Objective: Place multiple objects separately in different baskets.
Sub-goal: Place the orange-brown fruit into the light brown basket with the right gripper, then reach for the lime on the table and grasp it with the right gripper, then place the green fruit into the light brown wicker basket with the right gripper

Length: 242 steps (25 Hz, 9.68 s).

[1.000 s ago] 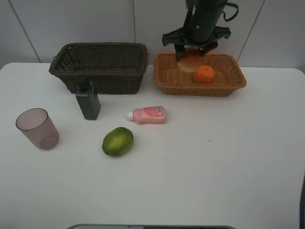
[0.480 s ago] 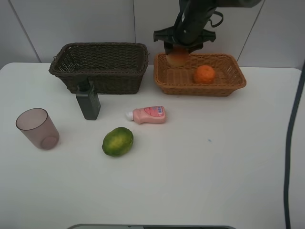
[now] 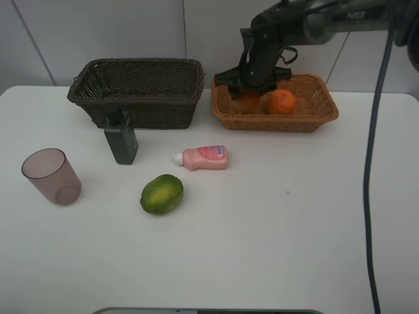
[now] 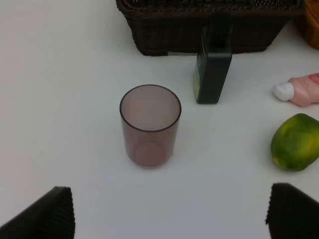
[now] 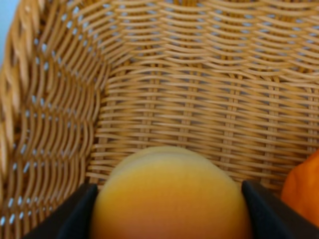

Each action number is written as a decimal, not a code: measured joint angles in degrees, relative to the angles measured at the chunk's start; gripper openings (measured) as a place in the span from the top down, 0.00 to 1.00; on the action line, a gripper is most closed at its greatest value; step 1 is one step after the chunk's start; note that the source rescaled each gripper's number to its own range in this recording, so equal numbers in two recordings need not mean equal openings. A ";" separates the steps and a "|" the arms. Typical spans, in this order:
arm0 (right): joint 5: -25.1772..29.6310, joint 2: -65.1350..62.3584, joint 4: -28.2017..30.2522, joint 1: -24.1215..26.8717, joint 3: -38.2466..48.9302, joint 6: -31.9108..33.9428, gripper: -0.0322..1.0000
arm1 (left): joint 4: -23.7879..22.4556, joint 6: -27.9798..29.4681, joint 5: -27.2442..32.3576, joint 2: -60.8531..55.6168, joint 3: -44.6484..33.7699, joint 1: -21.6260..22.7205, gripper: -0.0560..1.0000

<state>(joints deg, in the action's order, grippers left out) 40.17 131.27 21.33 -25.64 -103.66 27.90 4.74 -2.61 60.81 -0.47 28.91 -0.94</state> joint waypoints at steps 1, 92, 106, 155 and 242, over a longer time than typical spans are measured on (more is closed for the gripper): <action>-0.06 0.06 0.08 0.00 0.00 0.00 0.84 | 0.00 0.00 0.00 0.00 0.00 0.00 0.01; 15.97 -8.16 -16.38 -28.68 10.53 -68.74 0.11 | 0.00 0.00 0.00 0.00 0.00 0.00 0.01; 12.75 -4.08 -15.99 -28.98 10.53 -69.22 0.11 | 0.00 0.00 0.00 0.00 0.00 0.00 0.01; 9.90 -0.37 -15.76 -28.98 10.53 -69.22 0.60 | 0.00 0.00 0.00 0.00 0.00 0.00 0.01; 14.60 -0.51 -0.13 2.01 -5.41 5.96 0.60 | 0.00 0.00 0.00 0.00 0.00 0.00 0.01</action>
<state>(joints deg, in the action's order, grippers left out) 54.77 130.76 21.19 -23.63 -109.07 33.86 4.74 -2.61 60.81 -0.47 28.91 -0.94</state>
